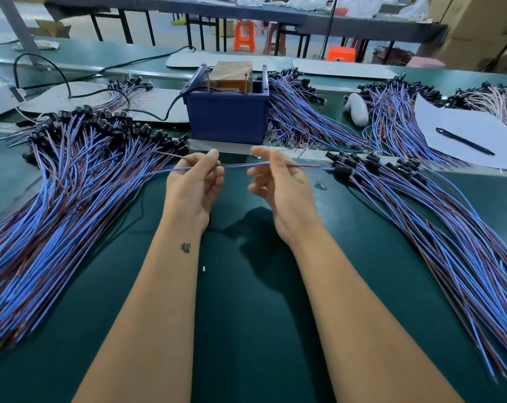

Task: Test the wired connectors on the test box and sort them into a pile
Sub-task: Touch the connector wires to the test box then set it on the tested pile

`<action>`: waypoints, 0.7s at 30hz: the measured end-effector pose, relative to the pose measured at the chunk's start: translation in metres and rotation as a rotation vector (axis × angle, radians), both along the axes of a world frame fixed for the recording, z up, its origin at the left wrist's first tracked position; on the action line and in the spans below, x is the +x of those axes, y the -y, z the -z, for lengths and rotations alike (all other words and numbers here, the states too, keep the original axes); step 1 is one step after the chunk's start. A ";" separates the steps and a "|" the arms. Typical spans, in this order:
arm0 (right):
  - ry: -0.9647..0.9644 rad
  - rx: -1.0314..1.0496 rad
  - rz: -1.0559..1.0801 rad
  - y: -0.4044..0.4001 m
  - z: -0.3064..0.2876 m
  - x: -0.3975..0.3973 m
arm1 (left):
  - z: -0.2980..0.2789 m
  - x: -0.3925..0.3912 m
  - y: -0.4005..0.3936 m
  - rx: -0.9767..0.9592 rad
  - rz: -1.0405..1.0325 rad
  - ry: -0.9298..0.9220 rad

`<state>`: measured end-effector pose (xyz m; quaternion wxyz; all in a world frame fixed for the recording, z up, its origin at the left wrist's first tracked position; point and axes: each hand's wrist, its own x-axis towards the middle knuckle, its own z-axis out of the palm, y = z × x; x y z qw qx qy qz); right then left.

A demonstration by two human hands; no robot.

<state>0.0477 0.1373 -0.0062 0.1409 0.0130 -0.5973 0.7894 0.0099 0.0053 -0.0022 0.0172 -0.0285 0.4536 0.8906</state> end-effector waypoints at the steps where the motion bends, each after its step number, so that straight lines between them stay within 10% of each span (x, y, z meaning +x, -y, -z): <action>1: 0.014 -0.058 0.049 -0.003 0.000 -0.002 | -0.002 0.002 0.001 -0.010 0.059 -0.044; 6: 0.031 -0.299 0.166 -0.030 -0.010 -0.003 | -0.007 0.020 -0.005 -0.147 0.609 -0.364; 10: 0.121 -0.055 0.280 -0.054 -0.012 0.008 | -0.007 0.028 -0.011 -0.268 0.922 -0.374; 21: 0.582 1.370 0.478 -0.171 -0.066 0.055 | -0.003 0.025 -0.026 -0.385 0.418 -0.088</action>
